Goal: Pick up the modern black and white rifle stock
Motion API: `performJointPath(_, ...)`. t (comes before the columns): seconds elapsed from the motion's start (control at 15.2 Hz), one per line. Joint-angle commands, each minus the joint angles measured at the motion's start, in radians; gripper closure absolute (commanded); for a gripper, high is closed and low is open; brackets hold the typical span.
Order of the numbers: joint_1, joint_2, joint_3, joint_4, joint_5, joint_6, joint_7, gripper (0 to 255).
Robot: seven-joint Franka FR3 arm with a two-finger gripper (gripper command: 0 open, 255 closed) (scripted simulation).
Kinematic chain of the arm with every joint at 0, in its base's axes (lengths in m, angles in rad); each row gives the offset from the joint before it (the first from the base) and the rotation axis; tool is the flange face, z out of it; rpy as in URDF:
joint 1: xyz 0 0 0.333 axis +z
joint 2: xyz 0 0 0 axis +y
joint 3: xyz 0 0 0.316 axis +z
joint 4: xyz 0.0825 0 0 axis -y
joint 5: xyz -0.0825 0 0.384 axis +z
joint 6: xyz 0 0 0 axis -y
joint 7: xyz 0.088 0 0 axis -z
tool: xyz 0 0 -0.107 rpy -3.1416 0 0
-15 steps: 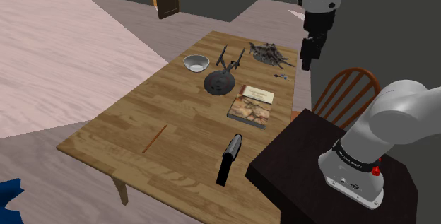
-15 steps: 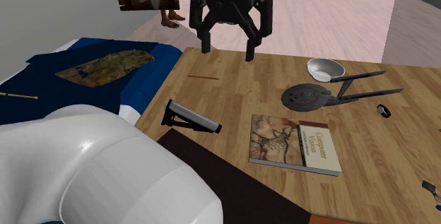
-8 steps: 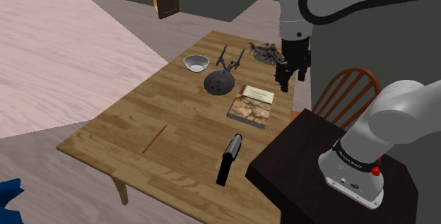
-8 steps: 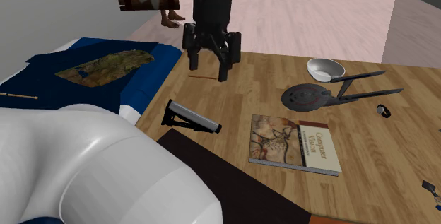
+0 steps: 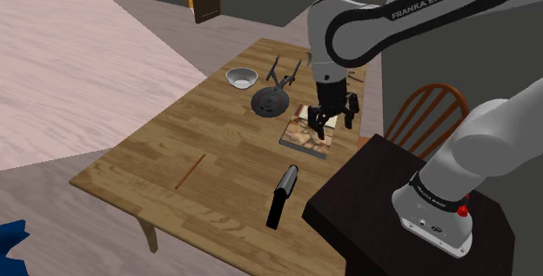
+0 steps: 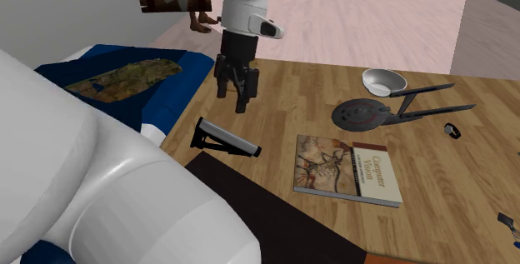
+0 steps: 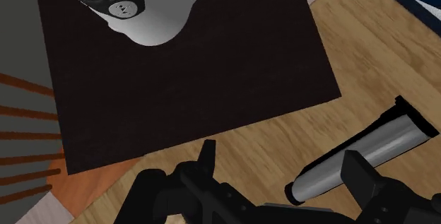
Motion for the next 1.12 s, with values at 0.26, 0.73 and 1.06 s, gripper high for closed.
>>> performJointPath(0.26,-0.02,0.277,0.07,0.061,0.019,0.174,0.236,0)
performJointPath(0.73,0.005,0.61,0.066,0.177,-0.011,0.352,0.488,0)
performJointPath(1.06,0.04,0.782,0.029,0.255,-0.022,0.433,0.589,0)
